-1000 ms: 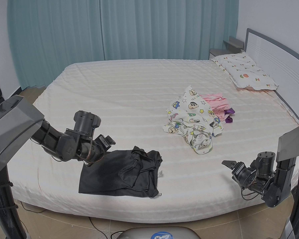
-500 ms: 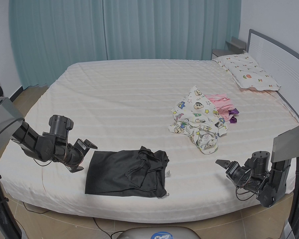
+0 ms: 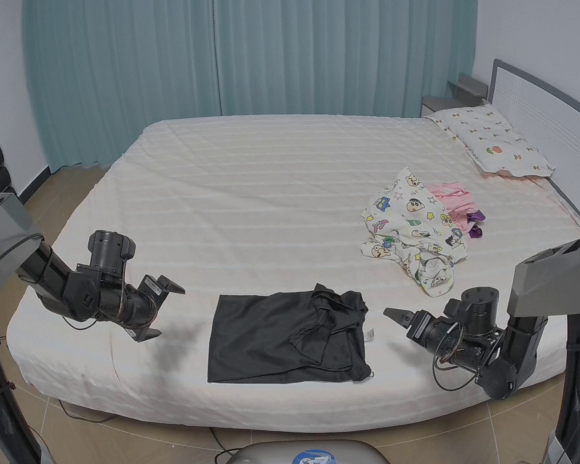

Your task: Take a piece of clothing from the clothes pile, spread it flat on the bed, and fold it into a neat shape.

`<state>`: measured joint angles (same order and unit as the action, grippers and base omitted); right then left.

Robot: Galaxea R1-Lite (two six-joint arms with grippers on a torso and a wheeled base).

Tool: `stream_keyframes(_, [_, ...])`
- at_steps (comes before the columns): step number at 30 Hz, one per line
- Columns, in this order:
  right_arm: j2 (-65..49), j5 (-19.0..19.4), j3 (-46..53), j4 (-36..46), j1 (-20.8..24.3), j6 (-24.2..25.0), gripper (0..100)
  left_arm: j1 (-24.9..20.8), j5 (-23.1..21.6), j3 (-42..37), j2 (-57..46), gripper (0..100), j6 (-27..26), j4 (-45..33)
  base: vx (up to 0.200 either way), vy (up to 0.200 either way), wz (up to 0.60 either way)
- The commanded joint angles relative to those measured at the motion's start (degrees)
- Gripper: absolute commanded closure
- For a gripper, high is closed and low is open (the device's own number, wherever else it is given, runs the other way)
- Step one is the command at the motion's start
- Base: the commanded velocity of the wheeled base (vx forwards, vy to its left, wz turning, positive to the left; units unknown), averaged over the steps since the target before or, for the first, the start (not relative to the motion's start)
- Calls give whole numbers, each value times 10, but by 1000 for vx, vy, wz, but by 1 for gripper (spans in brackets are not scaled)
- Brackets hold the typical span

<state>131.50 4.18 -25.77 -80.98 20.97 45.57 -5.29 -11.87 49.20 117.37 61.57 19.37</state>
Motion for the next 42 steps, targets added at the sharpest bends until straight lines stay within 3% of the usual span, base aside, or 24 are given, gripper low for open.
stream_keyframes(1, [-10, -5, -55, 48, 32, -13, 0, 12, -16, -8, 2, 0, 4, 4, 0, 200, 0])
stream_keyframes(5, [-7, -11, -82, 71, 44, -26, 0, 17, -19, -9, 4, 0, 4, 4, 0, 150, 0])
stream_keyframes(10, [-14, -76, -158, 203, 75, -51, 0, 18, -19, -11, 4, 0, 1, 5, 0, 0, 0])
stream_keyframes(18, [1, -136, -271, 386, 118, -74, 0, 18, -18, -30, 4, 0, 1, 42, 0, 0, 0])
stream_keyframes(24, [32, -148, -341, 478, 128, -94, 0, 17, -18, -33, 7, 0, 0, 50, 0, 0, 0])
stream_keyframes(37, [37, -153, -344, 524, 145, -140, 0, 17, -18, -32, 12, 0, -1, 51, 0, 0, 0])
stream_keyframes(38, [38, -153, -343, 523, 144, -139, 100, 17, -18, -33, 12, 0, -1, 51, 0, 0, 0])
stream_keyframes(42, [29, -155, -335, 525, 144, -139, 100, 17, -18, -33, 12, 0, -1, 51, 0, 0, 0])
